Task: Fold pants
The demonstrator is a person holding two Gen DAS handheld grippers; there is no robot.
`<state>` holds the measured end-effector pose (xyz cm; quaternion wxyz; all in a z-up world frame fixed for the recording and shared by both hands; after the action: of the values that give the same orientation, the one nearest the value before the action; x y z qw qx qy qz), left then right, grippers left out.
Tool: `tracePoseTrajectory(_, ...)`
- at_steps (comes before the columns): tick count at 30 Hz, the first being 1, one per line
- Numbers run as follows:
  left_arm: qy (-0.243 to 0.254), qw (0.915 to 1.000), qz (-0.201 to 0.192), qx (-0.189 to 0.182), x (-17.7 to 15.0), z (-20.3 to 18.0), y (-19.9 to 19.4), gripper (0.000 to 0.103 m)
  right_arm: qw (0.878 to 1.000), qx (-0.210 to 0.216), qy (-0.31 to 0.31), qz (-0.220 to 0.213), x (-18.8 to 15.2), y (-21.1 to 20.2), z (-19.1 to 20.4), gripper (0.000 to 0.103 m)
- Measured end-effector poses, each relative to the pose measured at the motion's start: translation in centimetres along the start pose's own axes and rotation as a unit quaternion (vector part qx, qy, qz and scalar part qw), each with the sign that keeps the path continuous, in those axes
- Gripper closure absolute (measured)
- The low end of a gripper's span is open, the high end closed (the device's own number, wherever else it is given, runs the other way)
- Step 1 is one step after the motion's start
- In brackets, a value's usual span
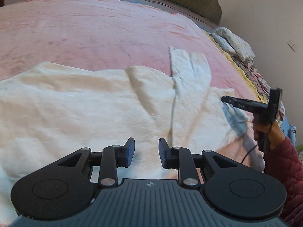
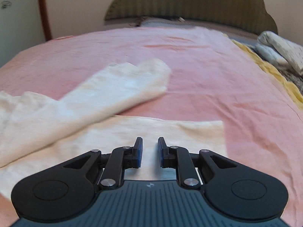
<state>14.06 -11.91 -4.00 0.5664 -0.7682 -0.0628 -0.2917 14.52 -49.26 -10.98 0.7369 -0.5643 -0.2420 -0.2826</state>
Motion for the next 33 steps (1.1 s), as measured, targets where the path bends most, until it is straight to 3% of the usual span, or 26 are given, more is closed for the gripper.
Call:
tracePoseTrajectory(2, 0.012, 0.9994, 0.013, -0.030, -0.1, -1.7, 1.2, 0.070, 0.999, 0.010, 0.035, -0.022, 0.1, 0.2, -2.6, 0.087)
tracePoseTrajectory(4, 0.026, 0.9983, 0.024, -0.046, -0.3, -2.9, 2.1, 0.070, 0.996, -0.038, 0.069, -0.043, 0.5, -0.7, -4.0, 0.086)
tracePoseTrajectory(6, 0.043, 0.9971, 0.024, -0.058, -0.3, -4.3, 2.9, 0.068, 0.996, -0.062, 0.028, -0.062, 0.7, -1.5, -2.3, 0.083)
tracePoseTrajectory(9, 0.056, 0.9955, 0.027, -0.071, -0.1, -5.7, 4.3, 0.061, 0.999, -0.003, 0.014, -0.035, -0.1, -0.4, -0.5, 0.076)
tracePoseTrajectory(10, 0.057, 0.9952, 0.033, -0.073, -0.2, -5.9, 4.8, 0.060, 1.000, -0.006, 0.011, -0.018, -0.5, 0.6, -0.5, 0.076)
tracePoseTrajectory(13, 0.068, 0.9933, 0.040, -0.084, -0.4, -6.6, 5.9, 0.059, 0.996, -0.062, 0.037, -0.051, 0.7, 0.0, -0.4, 0.073)
tracePoseTrajectory(15, 0.069, 0.9929, 0.042, -0.087, -0.3, -6.8, 6.4, 0.058, 0.996, -0.028, 0.010, -0.086, 3.0, -0.5, 2.3, 0.073)
tracePoseTrajectory(19, 0.063, 0.9931, 0.033, -0.093, 0.0, -6.8, 7.1, 0.056, 0.994, 0.030, -0.088, -0.062, 7.4, 3.1, 9.7, 0.070)
tracePoseTrajectory(21, 0.058, 0.9932, 0.027, -0.097, 0.3, -6.7, 7.3, 0.055, 0.993, 0.027, -0.104, -0.039, 8.9, 6.5, 11.3, 0.050)
tracePoseTrajectory(23, 0.060, 0.9929, 0.023, -0.101, 0.3, -6.7, 7.5, 0.054, 0.996, 0.018, -0.090, -0.016, 9.9, 9.5, 11.5, 0.039)
tracePoseTrajectory(31, 0.069, 0.9916, 0.003, -0.110, 0.4, -7.0, 7.9, 0.050, 1.000, -0.009, -0.002, 0.021, 11.7, 15.5, 9.0, 0.044)
tracePoseTrajectory(33, 0.067, 0.9920, 0.001, -0.107, 0.5, -6.9, 7.9, 0.050, 1.000, -0.028, -0.011, 0.010, 11.8, 15.4, 8.6, 0.072)
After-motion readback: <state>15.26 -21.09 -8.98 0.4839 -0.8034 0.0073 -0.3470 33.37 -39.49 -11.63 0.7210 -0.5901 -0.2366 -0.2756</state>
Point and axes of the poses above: each gripper's, at about its wrist camera, not at the fingertips, and y roughly the way its jaws point, z to its left, x to its top, the point moved 6 cm from there along y, roughly the way its jaws point, and after that the axes turned 14 degrees about x, right-handed, at the moved point
